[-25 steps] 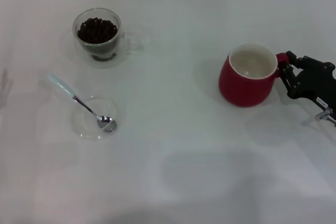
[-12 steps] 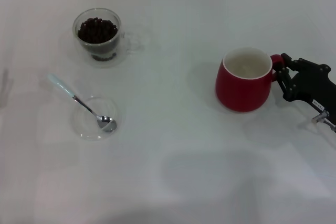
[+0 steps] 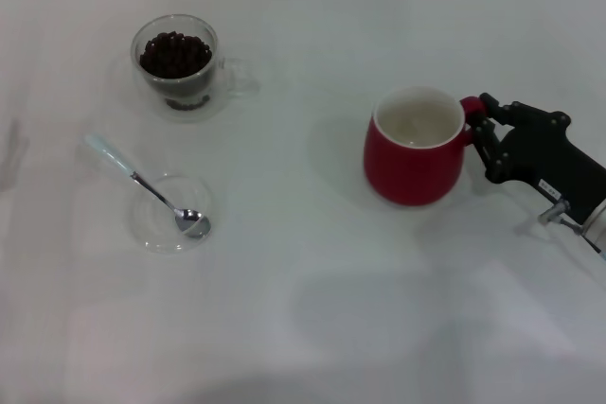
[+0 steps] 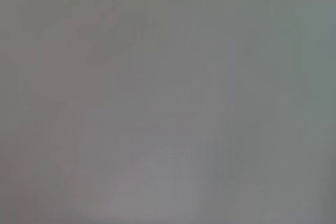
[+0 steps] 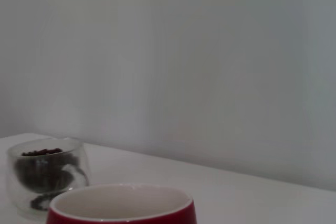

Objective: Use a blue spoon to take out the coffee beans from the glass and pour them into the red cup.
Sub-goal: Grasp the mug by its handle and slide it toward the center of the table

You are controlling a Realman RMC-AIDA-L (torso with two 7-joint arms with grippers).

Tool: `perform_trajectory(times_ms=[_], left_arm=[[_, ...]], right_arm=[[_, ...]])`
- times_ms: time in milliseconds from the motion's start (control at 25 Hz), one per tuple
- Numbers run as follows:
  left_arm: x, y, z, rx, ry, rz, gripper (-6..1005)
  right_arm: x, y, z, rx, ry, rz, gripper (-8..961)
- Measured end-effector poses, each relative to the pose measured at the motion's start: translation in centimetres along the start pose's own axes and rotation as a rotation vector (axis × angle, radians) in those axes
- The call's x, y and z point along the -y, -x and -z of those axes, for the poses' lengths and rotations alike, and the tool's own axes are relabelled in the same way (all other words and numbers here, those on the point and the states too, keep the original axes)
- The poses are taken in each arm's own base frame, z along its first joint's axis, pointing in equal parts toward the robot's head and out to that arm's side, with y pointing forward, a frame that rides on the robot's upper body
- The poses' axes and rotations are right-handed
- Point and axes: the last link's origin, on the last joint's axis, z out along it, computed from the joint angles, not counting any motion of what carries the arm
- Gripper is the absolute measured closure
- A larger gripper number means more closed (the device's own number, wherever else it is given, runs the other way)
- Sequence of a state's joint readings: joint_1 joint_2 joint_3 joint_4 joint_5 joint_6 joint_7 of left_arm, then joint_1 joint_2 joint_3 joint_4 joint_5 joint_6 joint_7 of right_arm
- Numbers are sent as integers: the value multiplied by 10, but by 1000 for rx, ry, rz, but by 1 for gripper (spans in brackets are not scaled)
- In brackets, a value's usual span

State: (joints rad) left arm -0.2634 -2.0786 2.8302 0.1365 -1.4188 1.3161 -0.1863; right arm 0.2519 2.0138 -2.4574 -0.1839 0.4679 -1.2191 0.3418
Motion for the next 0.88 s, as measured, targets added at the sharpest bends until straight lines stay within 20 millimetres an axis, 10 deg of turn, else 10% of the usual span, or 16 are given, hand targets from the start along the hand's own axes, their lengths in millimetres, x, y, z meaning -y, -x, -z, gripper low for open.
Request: perform_trajectory(times_ms=[880], left_arm=[[-8, -4, -10, -16, 24, 7, 111]], right_arm=[[-38, 5, -38, -34, 126, 68, 787]])
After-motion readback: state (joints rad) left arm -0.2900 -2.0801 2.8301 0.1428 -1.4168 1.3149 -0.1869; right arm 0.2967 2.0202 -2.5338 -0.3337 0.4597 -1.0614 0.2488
